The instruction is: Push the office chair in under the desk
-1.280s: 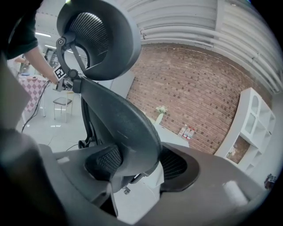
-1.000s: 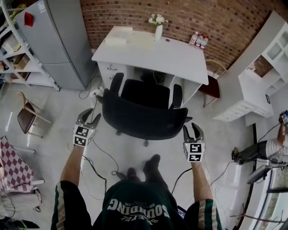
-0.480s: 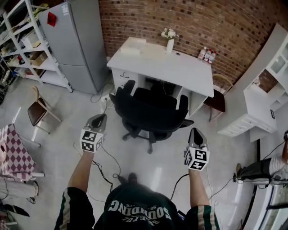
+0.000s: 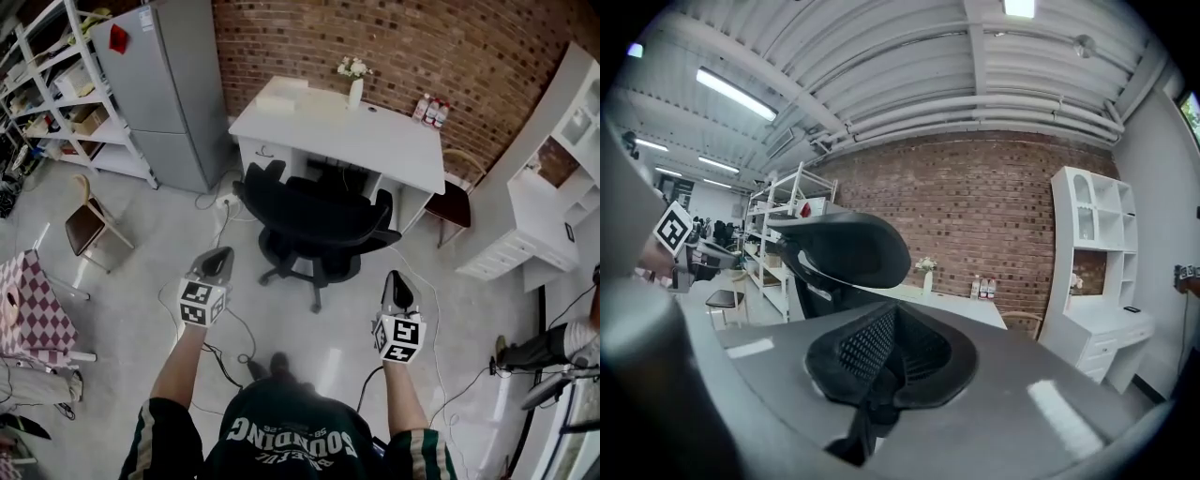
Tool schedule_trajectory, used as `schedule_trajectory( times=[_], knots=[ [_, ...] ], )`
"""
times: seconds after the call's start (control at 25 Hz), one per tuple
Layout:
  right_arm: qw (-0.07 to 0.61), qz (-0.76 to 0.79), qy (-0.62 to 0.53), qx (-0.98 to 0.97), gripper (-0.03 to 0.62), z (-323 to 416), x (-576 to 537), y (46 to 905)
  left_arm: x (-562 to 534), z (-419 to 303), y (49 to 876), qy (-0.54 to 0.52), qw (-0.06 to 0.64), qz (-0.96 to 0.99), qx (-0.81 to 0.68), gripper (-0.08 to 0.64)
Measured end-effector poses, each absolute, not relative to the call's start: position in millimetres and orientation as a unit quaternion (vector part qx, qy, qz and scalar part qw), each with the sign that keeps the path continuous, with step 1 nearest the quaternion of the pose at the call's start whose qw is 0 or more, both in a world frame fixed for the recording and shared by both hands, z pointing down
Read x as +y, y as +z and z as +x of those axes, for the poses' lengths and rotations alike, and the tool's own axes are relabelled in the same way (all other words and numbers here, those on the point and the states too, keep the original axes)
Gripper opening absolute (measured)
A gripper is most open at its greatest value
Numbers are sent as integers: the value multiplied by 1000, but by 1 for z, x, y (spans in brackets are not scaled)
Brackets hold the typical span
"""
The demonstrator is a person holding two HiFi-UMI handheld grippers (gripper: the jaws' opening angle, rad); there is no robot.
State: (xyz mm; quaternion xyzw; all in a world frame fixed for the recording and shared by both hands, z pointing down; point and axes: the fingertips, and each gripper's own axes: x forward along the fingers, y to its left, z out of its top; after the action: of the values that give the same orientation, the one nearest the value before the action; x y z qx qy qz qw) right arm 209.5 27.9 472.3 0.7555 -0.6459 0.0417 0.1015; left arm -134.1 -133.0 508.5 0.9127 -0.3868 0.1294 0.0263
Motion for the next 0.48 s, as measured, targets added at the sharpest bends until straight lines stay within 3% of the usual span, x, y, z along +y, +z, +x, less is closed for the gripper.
schedule_trajectory(
  times=[0.48],
  knots=[
    [104, 758, 38, -642, 0, 195, 74, 473, -97, -130, 509, 118, 38, 920, -373, 9]
  ],
)
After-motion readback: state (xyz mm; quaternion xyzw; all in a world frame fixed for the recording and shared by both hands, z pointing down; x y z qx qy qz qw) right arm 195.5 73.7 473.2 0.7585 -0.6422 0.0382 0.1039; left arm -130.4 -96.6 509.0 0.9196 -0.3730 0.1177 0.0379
